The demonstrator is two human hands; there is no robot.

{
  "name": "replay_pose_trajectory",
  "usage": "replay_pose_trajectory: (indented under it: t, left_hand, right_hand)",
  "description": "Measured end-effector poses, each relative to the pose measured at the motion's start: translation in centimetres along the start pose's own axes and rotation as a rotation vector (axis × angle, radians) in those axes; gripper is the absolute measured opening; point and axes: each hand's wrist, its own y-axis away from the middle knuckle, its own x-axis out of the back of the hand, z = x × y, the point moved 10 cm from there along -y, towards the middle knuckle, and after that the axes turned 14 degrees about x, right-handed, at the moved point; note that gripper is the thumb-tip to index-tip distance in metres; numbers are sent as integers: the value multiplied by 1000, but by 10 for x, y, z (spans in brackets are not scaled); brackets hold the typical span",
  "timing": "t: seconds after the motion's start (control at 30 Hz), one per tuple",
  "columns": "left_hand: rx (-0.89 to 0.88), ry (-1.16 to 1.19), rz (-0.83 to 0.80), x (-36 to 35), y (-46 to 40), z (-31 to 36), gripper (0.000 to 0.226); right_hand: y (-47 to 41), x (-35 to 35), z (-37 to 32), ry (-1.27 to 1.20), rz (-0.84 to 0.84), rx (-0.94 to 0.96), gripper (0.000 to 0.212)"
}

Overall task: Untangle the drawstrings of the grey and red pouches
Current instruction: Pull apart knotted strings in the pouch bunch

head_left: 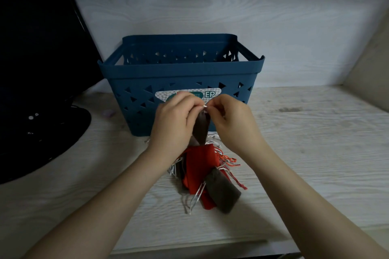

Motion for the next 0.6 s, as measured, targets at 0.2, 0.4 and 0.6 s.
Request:
replay_pose_trajectory:
  t: [0.2, 0.4, 0.6]
  left_hand:
    - [-87, 32, 182, 21, 1, 5, 18]
    - [61, 345, 103, 24, 0, -6, 6]
    - [249, 590, -21, 15, -1, -10, 17]
  right_hand:
    - [0, -12, -2, -528, -91, -207, 22]
    - [7, -28, 7, -867, -78, -356, 20]
    - [-5, -12, -1, -786, 24, -186, 22]
